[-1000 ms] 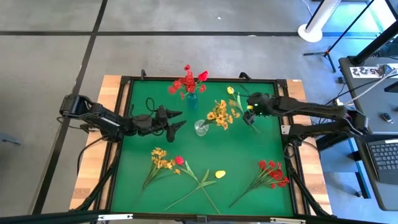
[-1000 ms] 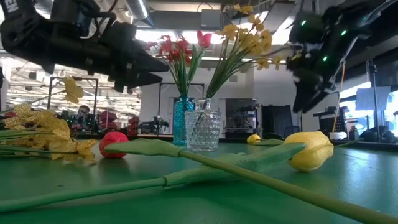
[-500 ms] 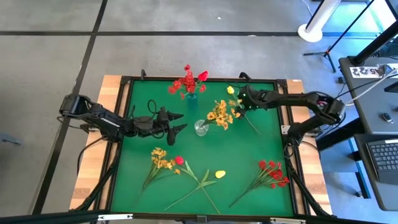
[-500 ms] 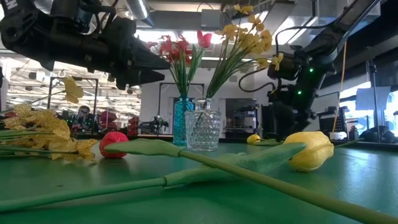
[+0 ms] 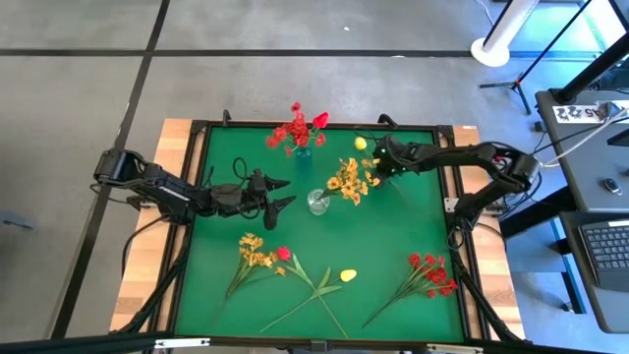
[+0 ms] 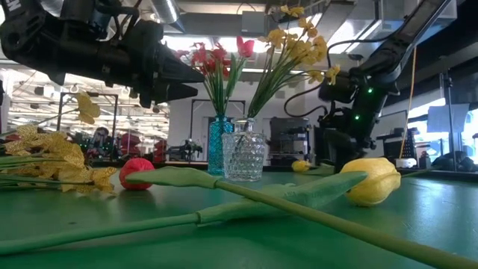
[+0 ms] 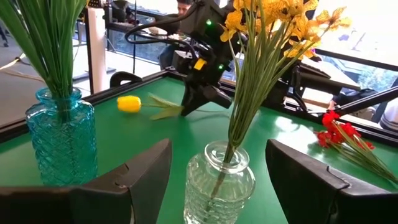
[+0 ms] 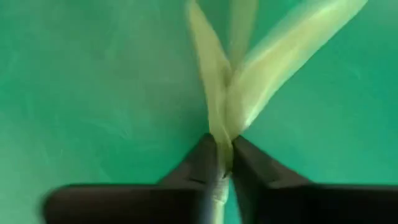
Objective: Sort flowers into vase by color
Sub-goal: Put the top yellow flower into the transparent vase
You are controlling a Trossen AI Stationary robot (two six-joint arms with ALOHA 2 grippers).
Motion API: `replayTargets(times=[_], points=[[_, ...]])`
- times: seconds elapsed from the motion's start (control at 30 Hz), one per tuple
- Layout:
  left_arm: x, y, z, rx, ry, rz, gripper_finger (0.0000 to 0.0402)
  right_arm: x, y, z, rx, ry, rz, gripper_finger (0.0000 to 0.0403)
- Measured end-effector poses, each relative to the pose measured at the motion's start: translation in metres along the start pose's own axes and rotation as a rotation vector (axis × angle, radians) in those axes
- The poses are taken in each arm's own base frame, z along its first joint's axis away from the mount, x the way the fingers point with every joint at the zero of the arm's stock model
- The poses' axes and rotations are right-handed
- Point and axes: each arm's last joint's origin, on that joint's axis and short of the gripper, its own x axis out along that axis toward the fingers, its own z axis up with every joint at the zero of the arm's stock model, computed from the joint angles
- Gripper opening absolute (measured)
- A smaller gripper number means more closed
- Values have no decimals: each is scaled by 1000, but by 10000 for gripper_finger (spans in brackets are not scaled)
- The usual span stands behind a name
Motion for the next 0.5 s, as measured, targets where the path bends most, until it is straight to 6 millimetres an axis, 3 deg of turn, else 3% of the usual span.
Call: replayTargets(times=[0.23, 0.5], points=[[-3, -4, 4, -12, -26, -25, 255, -46, -2, 7, 11, -162, 1, 19], [-14, -13, 21, -26, -106, -56, 255, -138, -7, 2, 63, -544, 91, 11]])
